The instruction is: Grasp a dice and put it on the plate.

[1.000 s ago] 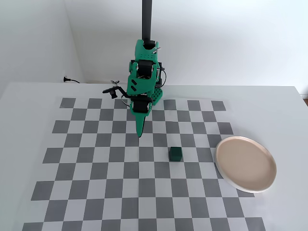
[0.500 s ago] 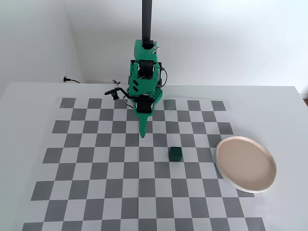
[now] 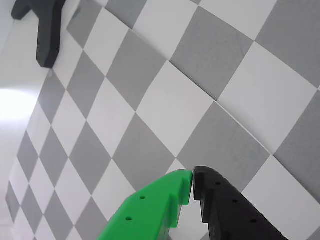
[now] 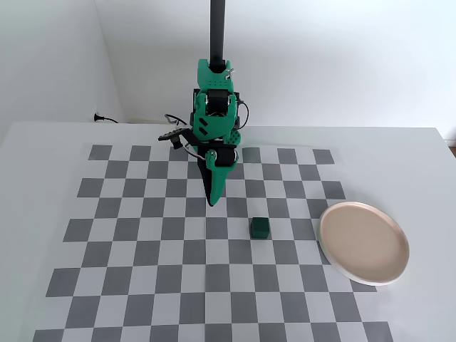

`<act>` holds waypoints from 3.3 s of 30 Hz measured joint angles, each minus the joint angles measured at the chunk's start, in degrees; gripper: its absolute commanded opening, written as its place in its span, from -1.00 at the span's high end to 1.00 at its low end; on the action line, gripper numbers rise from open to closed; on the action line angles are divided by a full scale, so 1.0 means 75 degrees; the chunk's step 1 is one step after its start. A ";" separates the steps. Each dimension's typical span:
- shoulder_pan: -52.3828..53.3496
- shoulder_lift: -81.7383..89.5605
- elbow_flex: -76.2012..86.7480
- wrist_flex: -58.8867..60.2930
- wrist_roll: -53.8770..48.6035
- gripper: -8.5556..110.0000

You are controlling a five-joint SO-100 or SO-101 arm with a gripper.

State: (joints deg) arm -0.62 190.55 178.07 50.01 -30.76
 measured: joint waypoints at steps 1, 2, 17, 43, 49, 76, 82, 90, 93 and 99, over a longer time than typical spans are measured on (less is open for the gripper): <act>0.0000 0.0000 0.0000 0.0047 -0.0234 0.93; 0.0000 0.0000 0.0000 0.0082 -0.0504 0.93; -0.0352 0.0000 0.0000 -0.0234 -0.5742 0.93; -0.2180 0.0000 -0.0645 0.0328 -0.9703 0.54; -0.2391 -0.0012 -0.0645 0.0328 -0.9879 0.54; -0.2883 -0.7254 -0.4793 -0.0305 -0.8543 0.55; -0.2883 -0.8367 -0.4957 -0.0738 -0.8437 0.51; -0.2871 -0.9715 -0.5168 -0.1277 -0.8437 0.51; -0.2871 -0.9984 -0.5168 -0.1371 -0.8437 0.51; -0.2871 -1.0125 -0.5367 -0.1219 -0.8309 0.51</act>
State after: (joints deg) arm -22.15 114.61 137.81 40.87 -93.08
